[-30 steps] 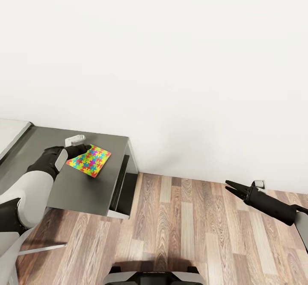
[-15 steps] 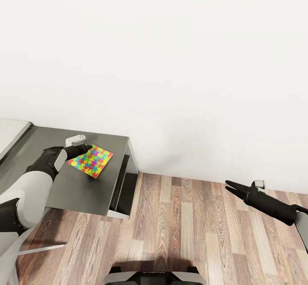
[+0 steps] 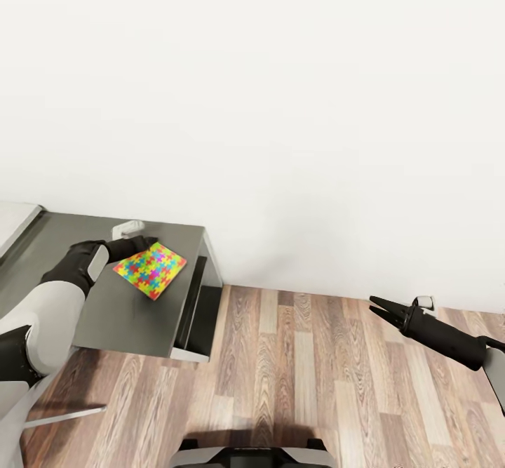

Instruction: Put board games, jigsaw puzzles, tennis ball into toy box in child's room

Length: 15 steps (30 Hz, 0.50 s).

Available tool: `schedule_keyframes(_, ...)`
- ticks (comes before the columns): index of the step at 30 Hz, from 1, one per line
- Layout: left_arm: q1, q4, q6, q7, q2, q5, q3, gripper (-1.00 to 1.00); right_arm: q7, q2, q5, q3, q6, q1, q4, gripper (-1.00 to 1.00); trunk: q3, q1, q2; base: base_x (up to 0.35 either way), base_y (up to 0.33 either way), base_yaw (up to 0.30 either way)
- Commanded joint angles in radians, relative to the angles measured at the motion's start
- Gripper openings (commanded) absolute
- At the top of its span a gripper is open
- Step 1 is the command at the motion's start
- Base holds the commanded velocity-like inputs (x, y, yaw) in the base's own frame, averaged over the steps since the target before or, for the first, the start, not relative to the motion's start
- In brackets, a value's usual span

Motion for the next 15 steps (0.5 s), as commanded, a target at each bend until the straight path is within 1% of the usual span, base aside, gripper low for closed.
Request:
schedule_keyframes(1, -0.001, -0.001, 0.008, -0.007, -0.001, -0.005, 0.008, 1.00, 0.003, 0.000, 0.001, 0.000, 0.004, -0.001, 0.000, 1.00, -0.001, 0.001, -0.002, 0.000, 0.000, -0.144)
schedule_keyframes(7, 0.000, -0.001, 0.037, -0.018, -0.001, -0.005, 0.008, 1.00, 0.003, -0.001, 0.001, 0.000, 0.004, -0.001, 0.000, 1.00, 0.004, 0.001, -0.002, 0.000, 0.000, -0.150)
schedule_keyframes(11, 0.001, 0.001, 0.043, -0.018, -0.001, -0.005, 0.008, 1.00, 0.003, -0.001, 0.001, 0.000, 0.005, -0.001, 0.000, 1.00, 0.007, 0.001, -0.002, 0.000, 0.000, -0.155)
schedule_keyframes(13, 0.002, 0.002, 0.043, -0.018, 0.001, -0.005, 0.008, 1.00, 0.003, -0.001, 0.001, 0.000, 0.005, -0.001, 0.001, 1.00, 0.009, 0.001, -0.002, 0.000, 0.000, -0.119)
schedule_keyframes(15, 0.002, 0.002, 0.045, -0.016, 0.008, -0.005, 0.008, 1.00, 0.003, -0.001, 0.001, 0.000, 0.004, -0.001, 0.001, 1.00, 0.009, 0.001, -0.002, 0.000, 0.000, -0.057)
